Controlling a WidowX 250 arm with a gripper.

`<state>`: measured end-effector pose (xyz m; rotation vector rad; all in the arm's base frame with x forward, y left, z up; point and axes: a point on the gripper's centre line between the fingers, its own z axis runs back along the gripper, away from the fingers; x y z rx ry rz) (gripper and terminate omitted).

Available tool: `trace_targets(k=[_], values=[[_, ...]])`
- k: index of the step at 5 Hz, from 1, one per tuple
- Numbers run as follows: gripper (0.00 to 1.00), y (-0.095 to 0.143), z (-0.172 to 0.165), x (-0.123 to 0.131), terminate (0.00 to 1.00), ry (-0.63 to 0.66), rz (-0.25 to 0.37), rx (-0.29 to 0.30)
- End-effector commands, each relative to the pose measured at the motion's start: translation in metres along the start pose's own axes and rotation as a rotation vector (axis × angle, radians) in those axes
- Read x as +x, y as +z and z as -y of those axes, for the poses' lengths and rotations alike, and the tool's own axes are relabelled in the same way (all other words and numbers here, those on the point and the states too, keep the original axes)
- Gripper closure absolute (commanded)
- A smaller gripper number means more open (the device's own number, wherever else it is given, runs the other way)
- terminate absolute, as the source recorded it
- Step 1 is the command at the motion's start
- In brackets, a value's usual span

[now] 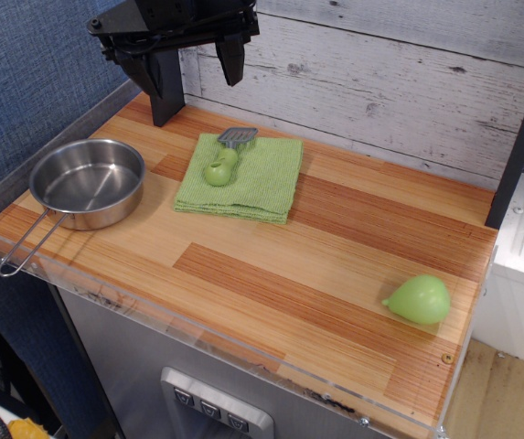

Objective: Place the green spatula on top of the green towel

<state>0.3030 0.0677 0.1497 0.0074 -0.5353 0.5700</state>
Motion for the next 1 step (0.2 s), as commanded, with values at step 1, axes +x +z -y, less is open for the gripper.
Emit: trace_targets(k=[1], values=[[0.0, 0.0127, -0.0094, -0.0071, 1.0, -0.003, 0.028, -0.011]])
